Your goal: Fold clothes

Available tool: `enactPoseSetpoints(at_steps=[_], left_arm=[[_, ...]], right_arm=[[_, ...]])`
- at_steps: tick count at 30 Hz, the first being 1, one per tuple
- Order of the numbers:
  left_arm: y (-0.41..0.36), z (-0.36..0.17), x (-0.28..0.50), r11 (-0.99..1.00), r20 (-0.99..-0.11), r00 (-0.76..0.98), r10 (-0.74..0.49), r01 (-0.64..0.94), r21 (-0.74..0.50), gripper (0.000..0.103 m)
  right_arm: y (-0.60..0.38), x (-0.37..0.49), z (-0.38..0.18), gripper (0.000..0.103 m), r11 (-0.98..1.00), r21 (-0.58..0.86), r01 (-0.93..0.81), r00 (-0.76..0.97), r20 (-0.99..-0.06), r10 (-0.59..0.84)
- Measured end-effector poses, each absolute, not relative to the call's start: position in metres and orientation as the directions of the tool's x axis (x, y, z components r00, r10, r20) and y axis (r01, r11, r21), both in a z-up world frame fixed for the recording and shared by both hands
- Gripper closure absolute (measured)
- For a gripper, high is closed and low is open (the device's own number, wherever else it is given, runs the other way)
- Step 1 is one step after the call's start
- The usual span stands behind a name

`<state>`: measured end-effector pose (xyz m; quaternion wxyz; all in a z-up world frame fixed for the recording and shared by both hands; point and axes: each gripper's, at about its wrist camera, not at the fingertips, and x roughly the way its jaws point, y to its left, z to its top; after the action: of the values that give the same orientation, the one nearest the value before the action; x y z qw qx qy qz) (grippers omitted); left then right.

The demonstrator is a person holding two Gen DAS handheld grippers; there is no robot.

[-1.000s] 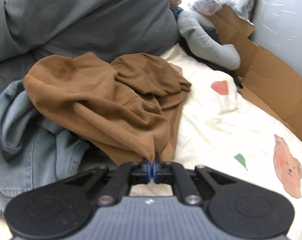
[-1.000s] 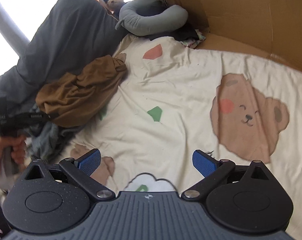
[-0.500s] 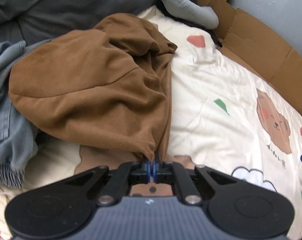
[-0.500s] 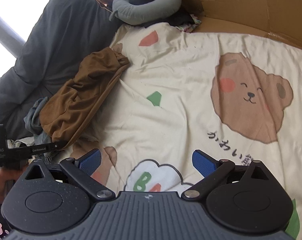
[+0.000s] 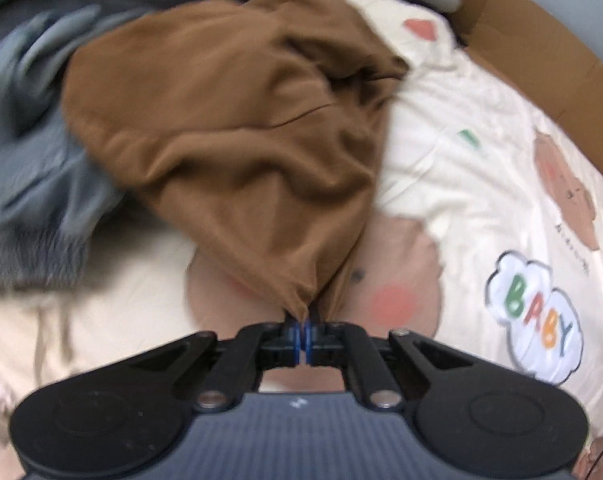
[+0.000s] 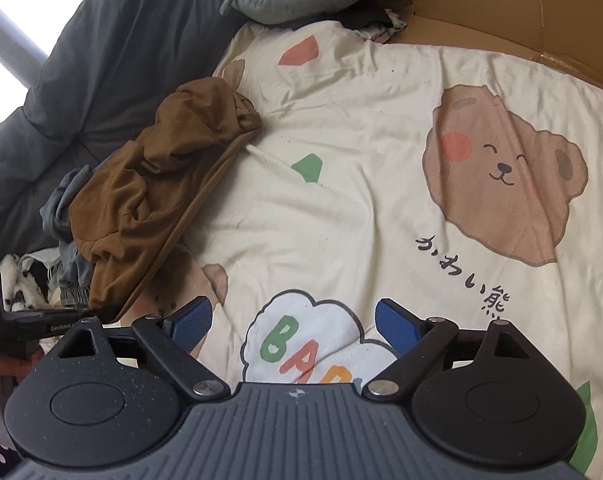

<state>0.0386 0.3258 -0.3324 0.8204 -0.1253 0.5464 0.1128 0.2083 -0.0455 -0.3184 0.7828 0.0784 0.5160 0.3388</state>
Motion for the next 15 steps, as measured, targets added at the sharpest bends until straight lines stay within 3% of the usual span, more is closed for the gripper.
enactPoseSetpoints(at_steps=[15], left_arm=[[0.362, -0.328, 0.013, 0.949, -0.959, 0.269, 0.089, -0.315, 0.0, 0.098]], right_arm=[[-0.045, 0.204, -0.322, 0.015, 0.776, 0.423, -0.468, 0.233, -0.788, 0.57]])
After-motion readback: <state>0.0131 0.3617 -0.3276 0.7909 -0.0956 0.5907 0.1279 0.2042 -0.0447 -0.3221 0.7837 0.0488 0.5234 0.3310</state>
